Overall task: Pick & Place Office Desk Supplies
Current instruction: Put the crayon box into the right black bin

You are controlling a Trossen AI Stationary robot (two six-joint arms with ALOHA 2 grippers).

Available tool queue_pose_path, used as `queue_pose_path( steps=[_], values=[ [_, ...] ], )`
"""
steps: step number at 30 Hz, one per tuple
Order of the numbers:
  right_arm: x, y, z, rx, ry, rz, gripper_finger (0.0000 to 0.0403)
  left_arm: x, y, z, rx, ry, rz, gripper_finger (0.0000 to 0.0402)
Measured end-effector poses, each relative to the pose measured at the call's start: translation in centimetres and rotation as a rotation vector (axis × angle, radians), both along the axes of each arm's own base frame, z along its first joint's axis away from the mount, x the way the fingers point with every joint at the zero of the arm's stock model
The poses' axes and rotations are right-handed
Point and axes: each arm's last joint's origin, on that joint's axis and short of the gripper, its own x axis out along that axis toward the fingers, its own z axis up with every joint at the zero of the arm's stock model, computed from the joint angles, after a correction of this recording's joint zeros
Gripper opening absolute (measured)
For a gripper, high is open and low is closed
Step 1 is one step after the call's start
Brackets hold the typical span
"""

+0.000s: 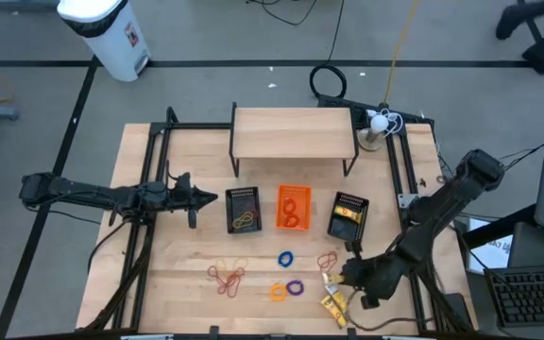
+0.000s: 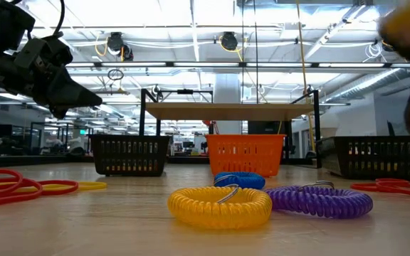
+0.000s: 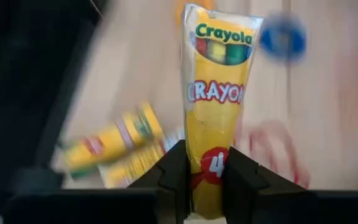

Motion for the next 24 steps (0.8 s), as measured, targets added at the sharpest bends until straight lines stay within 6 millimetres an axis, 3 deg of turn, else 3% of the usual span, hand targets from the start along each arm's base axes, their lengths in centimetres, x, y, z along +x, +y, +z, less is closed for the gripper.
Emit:
queue_pose_path(
  steps=[4,10,18,24],
  values=[
    [-0.5,-1.3,2.4,0.044,-0.237,0.106,0.0056,0.0,0.0,0.0,0.000,0.000,0.000,0.0010],
    [-3.0,-4.9,4.0,0.161,-0.608,0.131,0.0048,0.0,0.0,0.0,0.001,-0.001,0.000,0.0010],
    [-6.4,-10.5,4.7,0.180,-0.815,0.040,0.0053,0.0,0.0,0.0,0.008,0.001,-0.001,0.0010],
    [-8.4,-12.9,3.5,0.180,-0.876,-0.002,0.0054,0.0,0.0,0.0,0.012,0.002,-0.002,0.0010]
  ],
)
